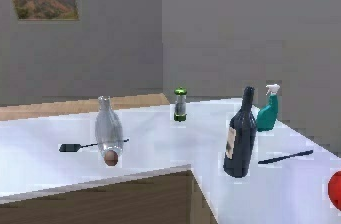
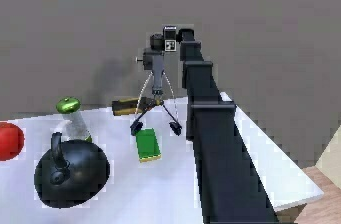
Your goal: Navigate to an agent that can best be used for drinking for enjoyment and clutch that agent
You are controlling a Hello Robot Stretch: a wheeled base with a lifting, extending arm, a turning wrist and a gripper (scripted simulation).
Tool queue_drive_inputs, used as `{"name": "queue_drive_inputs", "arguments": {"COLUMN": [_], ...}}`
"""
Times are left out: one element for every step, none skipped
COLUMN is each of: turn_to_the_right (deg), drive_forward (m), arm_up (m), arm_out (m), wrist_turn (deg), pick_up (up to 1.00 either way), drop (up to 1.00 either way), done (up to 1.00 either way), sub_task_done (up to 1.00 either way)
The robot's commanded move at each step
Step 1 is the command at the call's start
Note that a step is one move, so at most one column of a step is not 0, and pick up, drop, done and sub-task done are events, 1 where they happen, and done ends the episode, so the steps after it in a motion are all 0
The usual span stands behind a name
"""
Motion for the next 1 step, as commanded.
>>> {"name": "queue_drive_inputs", "arguments": {"turn_to_the_right": [0.0], "drive_forward": [0.00], "arm_up": [0.00], "arm_out": [0.00], "wrist_turn": [45.0], "pick_up": [0.00], "drop": [0.00], "done": [0.00], "sub_task_done": [0.00]}}
